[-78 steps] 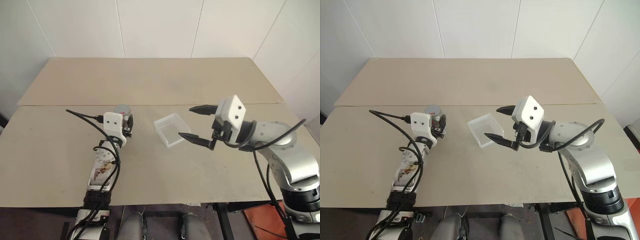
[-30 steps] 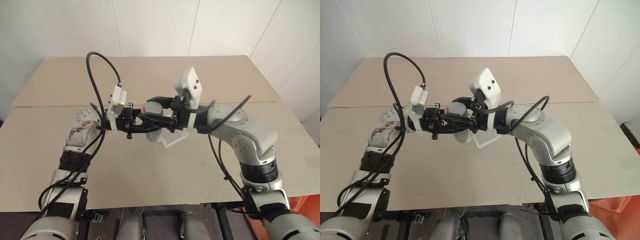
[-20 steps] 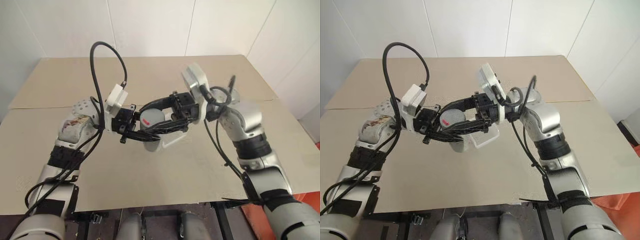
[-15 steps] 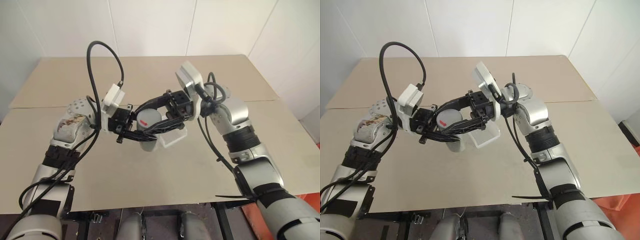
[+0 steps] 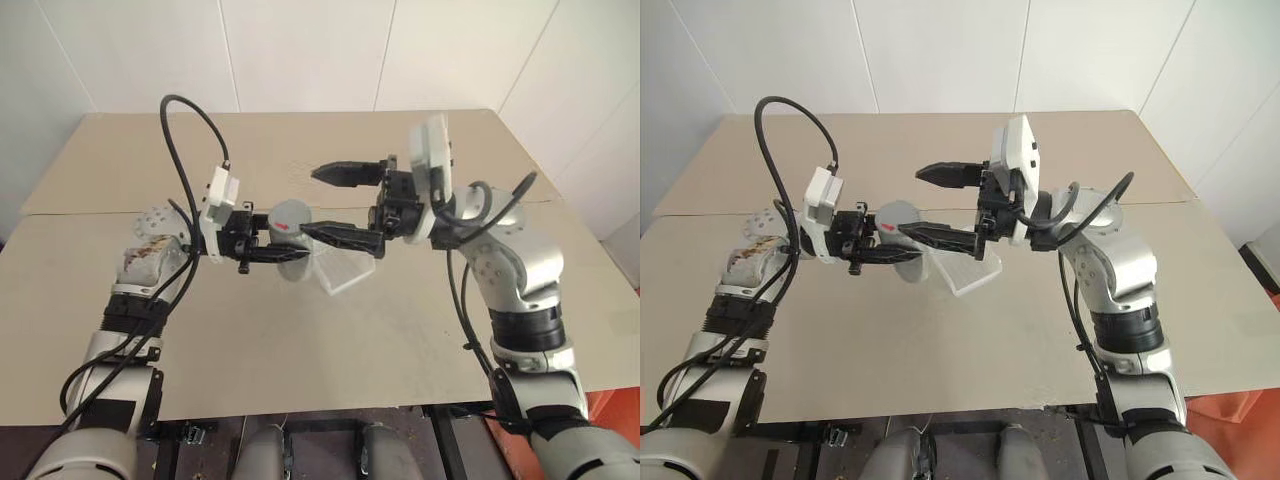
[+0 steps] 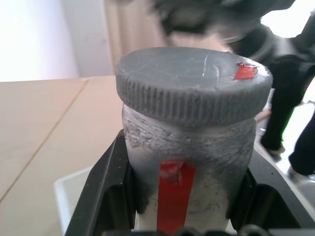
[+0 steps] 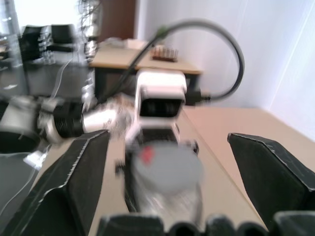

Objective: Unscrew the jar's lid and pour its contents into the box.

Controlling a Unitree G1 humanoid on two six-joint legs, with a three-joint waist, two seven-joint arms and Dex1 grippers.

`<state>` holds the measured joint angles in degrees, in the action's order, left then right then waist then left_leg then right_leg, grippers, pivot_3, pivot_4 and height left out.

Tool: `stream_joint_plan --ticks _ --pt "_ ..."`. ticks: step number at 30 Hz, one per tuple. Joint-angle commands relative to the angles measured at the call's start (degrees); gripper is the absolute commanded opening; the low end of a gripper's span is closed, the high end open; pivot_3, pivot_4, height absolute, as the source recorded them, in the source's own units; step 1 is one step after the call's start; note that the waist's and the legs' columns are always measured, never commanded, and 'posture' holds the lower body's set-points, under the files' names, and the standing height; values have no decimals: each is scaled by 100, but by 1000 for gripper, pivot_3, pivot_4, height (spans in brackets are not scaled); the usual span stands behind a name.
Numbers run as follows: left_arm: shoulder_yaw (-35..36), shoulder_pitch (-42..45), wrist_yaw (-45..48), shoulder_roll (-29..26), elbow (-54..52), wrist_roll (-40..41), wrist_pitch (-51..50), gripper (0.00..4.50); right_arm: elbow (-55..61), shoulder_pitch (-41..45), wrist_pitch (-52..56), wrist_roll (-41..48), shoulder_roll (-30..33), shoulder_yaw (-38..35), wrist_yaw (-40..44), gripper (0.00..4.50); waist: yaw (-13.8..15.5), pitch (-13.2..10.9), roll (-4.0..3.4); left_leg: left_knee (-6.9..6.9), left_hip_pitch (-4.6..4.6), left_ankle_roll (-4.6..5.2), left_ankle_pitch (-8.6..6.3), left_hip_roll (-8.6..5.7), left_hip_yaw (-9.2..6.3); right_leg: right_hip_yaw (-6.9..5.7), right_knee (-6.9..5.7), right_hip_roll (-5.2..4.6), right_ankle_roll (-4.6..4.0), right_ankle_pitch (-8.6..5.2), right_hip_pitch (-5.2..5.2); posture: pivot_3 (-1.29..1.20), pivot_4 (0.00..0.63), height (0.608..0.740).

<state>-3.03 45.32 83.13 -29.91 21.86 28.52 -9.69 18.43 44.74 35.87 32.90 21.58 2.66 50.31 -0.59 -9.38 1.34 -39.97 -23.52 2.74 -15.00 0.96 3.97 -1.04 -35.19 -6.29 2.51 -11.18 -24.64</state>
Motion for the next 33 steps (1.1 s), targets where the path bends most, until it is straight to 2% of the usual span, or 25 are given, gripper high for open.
stream_joint_plan --ticks 1,3,6,13,18,27,33 --pt "130 212 -177 77 -32 -113 149 1931 691 -5 591 -323 -183 346 -1106 4468 -10 0 0 0 0 1 -1 0 0 0 0 0 0 0 0 0 150 740" --pt "130 189 -113 115 -86 -71 109 1931 740 71 896 -707 -378 685 -1744 4468 -23 0 0 0 1 1 -1 0 1 2 -1 0 0 0 0 0 150 740" --pt "144 156 -56 151 -163 -32 63 1931 627 120 937 -1005 -606 894 -2174 4468 -20 0 0 1 -2 1 0 -1 1 2 -3 1 0 0 -5 0 150 740" --pt "162 56 24 143 -297 5 15 1931 178 282 1110 -1082 -798 727 -2452 4468 -12 0 0 -2 -15 3 -1 -3 -1 0 2 0 0 0 -10 0 150 740" --pt "255 -64 48 53 -463 58 -84 1931 -11 163 962 -1069 -426 533 -2216 4468 -20 0 0 -2 -21 4 -2 -2 -1 3 1 1 0 0 -17 0 150 740" --pt "479 -319 251 -318 -755 244 -362 1931 -142 -34 830 -548 312 -316 -1886 4468 -22 0 0 -1 -23 5 -2 -1 -1 3 1 1 0 0 -22 0 150 740" --pt "525 -439 255 -399 -849 254 -394 1931 123 -384 822 -315 751 -466 -1701 4468 62 0 0 -1 -26 12 -6 -5 4 -3 6 -8 1 0 -19 0 150 740"
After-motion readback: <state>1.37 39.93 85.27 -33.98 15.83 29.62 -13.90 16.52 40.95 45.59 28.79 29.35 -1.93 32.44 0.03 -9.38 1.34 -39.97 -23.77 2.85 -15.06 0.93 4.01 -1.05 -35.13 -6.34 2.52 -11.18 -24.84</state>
